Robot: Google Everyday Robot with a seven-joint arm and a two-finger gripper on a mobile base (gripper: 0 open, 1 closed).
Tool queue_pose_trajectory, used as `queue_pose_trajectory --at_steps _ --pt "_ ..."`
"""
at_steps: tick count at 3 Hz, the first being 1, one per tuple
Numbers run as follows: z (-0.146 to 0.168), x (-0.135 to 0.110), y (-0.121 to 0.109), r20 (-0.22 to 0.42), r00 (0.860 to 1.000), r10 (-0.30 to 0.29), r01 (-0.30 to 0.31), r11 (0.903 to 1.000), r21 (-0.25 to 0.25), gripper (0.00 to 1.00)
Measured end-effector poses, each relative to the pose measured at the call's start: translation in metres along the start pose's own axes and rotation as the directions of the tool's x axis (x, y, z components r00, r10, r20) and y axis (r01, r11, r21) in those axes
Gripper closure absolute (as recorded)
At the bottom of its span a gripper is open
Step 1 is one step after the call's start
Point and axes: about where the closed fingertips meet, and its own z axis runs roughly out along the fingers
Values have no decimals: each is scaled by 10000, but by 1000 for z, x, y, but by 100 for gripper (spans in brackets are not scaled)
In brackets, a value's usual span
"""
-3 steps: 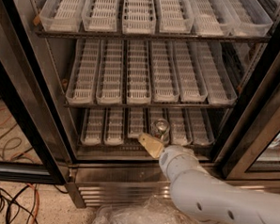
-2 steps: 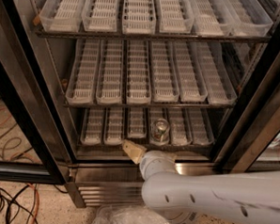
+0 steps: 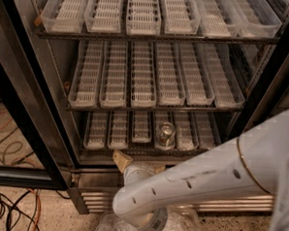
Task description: Pick 7up can from bottom shelf of fridge
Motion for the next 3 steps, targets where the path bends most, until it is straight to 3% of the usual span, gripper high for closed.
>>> queue_pose_trajectory --at_steps 1,2,3 --pt "10 -2 -22 868 9958 305 -388 9947 952 0" --pt "19 -10 -46 1986 9781 626 -985 9795 1759 0" --pt "19 -40 -71 3636 9283 774 -1583 9673 1983 0"
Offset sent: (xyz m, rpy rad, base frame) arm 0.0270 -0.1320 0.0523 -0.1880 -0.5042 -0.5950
